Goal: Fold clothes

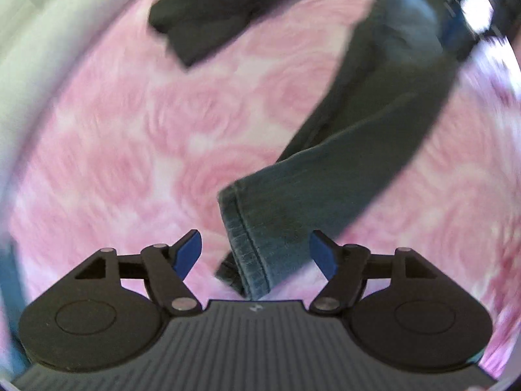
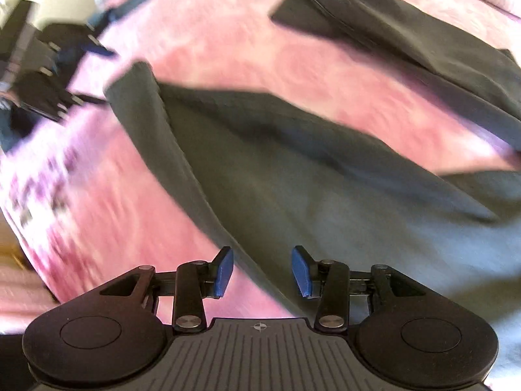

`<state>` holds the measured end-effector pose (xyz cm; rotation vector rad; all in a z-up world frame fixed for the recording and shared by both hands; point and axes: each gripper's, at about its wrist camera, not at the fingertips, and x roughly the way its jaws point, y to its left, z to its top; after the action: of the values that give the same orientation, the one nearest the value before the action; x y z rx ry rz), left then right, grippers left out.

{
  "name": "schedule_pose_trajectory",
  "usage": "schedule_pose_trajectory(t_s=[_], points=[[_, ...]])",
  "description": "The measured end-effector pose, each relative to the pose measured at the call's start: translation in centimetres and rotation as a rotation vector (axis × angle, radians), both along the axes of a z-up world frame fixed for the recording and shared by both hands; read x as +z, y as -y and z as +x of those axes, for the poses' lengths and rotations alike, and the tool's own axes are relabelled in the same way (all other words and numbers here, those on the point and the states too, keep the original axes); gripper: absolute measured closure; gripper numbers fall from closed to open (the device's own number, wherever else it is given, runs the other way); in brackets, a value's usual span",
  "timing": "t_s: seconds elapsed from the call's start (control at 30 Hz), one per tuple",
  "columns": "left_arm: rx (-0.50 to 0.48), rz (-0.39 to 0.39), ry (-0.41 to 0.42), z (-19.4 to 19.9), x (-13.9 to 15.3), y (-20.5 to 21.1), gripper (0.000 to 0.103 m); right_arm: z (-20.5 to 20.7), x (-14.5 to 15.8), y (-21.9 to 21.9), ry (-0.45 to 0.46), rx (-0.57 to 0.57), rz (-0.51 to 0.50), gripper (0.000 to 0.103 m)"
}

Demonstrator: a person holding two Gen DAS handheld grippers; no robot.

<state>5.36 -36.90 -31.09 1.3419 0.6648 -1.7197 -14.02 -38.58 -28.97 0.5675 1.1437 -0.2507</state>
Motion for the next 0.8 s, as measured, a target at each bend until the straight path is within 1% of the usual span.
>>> schedule_pose_trajectory(t_s=[0.03, 0.13, 0.2, 0.23, 0.27, 0.37, 0.4, 0.47, 0.53, 0.6, 0.7, 0.77, 0.8], points=[[0.021, 0.02, -0.055, 0.4, -0.1, 0.2, 0.052, 0.7, -0.3, -0.3, 0.027, -0.014, 0.018, 0.059], [-0.005, 0.036, -0.096, 0.6, 1.0, -2.8, 0.052, 3.3, -1.9, -1.6, 0.066, -0.042, 0.123, 0.059], [-0.026, 0.044, -0.115, 0.7, 1.7, -4.9, 0.052, 4.5, -3.2, -3.2, 0.045, -0.018, 0.173, 0.059], [-0.037, 0.048, -0.125, 0.8, 2.1, -6.0, 0.053, 5.0, -3.4, -4.2, 0.028, 0.016, 0.16, 0.055], [-0.051, 0.048, -0.12, 0.7, 2.5, -7.4, 0.053, 5.2, -3.3, -5.3, 0.024, 0.055, 0.133, 0.054], [-0.095, 0.028, -0.032, -0.1, 3.3, -11.8, 0.052, 5.2, -2.9, -7.5, 0.008, 0.145, 0.18, 0.054], [-0.099, 0.031, -0.026, -0.2, 3.4, -12.6, 0.051, 5.2, -2.8, -8.2, 0.0, 0.166, 0.197, 0.054], [-0.093, 0.025, -0.023, -0.5, 3.4, -13.8, 0.049, 4.8, -2.6, -8.9, -0.014, 0.194, 0.194, 0.054], [-0.08, 0.015, -0.031, -0.7, 3.3, -14.0, 0.048, 4.1, -2.2, -8.9, -0.016, 0.155, 0.2, 0.054], [-0.06, 0.0, -0.04, -1.0, 3.1, -13.4, 0.047, 2.8, -1.6, -8.3, -0.019, 0.071, 0.187, 0.054], [-0.039, -0.037, -0.028, -2.1, 2.5, -12.1, 0.045, 0.1, -0.2, -6.7, -0.038, -0.073, 0.1, 0.054], [-0.073, -0.07, -0.016, -3.8, 2.3, -11.7, 0.044, -2.6, 0.5, -4.8, -0.054, -0.204, 0.057, 0.054], [-0.108, -0.084, -0.01, -4.8, 2.1, -11.8, 0.042, -4.0, 0.8, -3.7, -0.062, -0.272, 0.037, 0.054]])
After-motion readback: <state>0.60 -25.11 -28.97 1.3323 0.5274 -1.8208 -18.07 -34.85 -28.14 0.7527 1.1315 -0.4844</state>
